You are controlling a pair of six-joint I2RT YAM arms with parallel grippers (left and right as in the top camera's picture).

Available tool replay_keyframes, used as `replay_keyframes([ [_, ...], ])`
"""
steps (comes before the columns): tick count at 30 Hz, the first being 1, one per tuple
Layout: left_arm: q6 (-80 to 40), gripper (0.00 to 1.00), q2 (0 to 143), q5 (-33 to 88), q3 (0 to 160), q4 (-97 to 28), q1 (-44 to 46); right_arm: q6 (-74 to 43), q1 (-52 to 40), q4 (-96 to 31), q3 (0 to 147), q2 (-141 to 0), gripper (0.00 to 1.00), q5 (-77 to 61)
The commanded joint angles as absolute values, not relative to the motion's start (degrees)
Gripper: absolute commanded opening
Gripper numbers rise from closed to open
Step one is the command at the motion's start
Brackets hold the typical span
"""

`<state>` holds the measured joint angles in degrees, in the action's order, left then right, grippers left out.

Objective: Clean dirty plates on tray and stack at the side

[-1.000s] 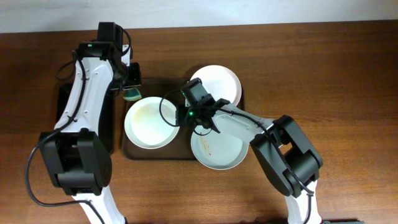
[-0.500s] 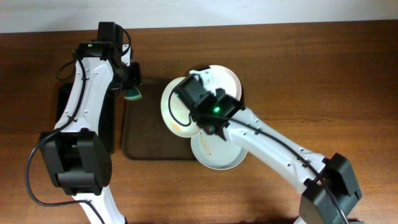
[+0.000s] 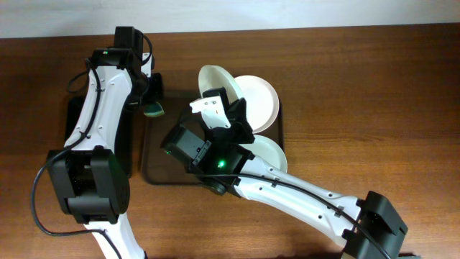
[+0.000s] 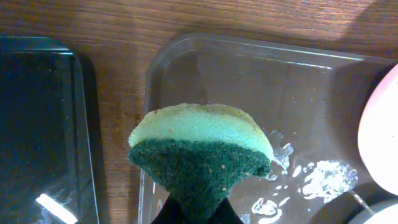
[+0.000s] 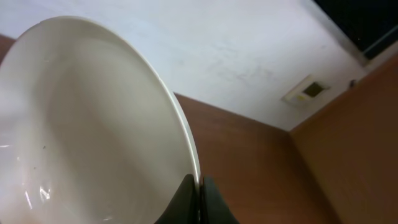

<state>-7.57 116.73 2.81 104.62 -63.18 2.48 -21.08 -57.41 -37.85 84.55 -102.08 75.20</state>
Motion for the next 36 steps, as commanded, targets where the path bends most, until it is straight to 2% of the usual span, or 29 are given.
replay_keyframes([
  [1, -8.12, 0.01, 117.1, 3.46, 105.25, -63.02, 2.46, -18.87, -58.87, -35.97, 85.19, -101.67, 0.04, 80.64],
  [9, -8.12, 0.01, 117.1, 3.46, 105.25, -63.05, 2.46, -16.73, -59.99, -32.73, 85.19, -101.67, 0.04, 79.4],
  [14, -8.16, 0.01, 117.1, 3.7, 105.25, -63.07, 2.46, -16.97, -59.92, -34.72, 85.19, -101.6, 0.04, 68.58],
  [17, -8.38, 0.01, 117.1, 3.7, 105.06, -63.07, 2.46, -22.46, -56.77, -40.1, 85.21, -98.26, 0.04, 52.12],
  [19, -8.38, 0.01, 117.1, 4.75, 105.06, -63.09, 2.46, -23.46, -51.88, -42.39, 85.21, -94.32, 0.04, 40.25],
  [21, -8.38, 0.01, 117.1, 5.17, 105.06, -63.07, 2.46, -23.46, -42.3, -44.25, 85.21, -89.19, 0.04, 24.91],
  [23, -8.38, 0.01, 117.12, 5.17, 105.06, -62.98, 2.46, -23.44, -27.9, -45.98, 85.21, -85.71, 0.04, 8.08],
  [26, -8.56, 0.01, 117.12, 5.17, 105.06, -62.81, 2.46, -23.44, -10.52, -49.8, 85.17, -86.08, 0.04, -4.64],
  [29, -8.56, 0.01, 117.12, 5.19, 105.06, -62.81, 2.46, -23.4, 5.52, -54.46, 84.51, -88.49, 0.04, -6.26],
  [33, -8.56, 0.01, 117.1, 5.19, 105.06, -62.59, 2.63, -23.2, 17.82, -54.19, 80.9, -92.64, 0.04, -4.4],
  [36, -8.56, 0.01, 117.12, 5.17, 105.06, -62.54, 3.01, -21.78, 21.3, -50.17, 75.96, -96.51, 0.04, -3.64],
])
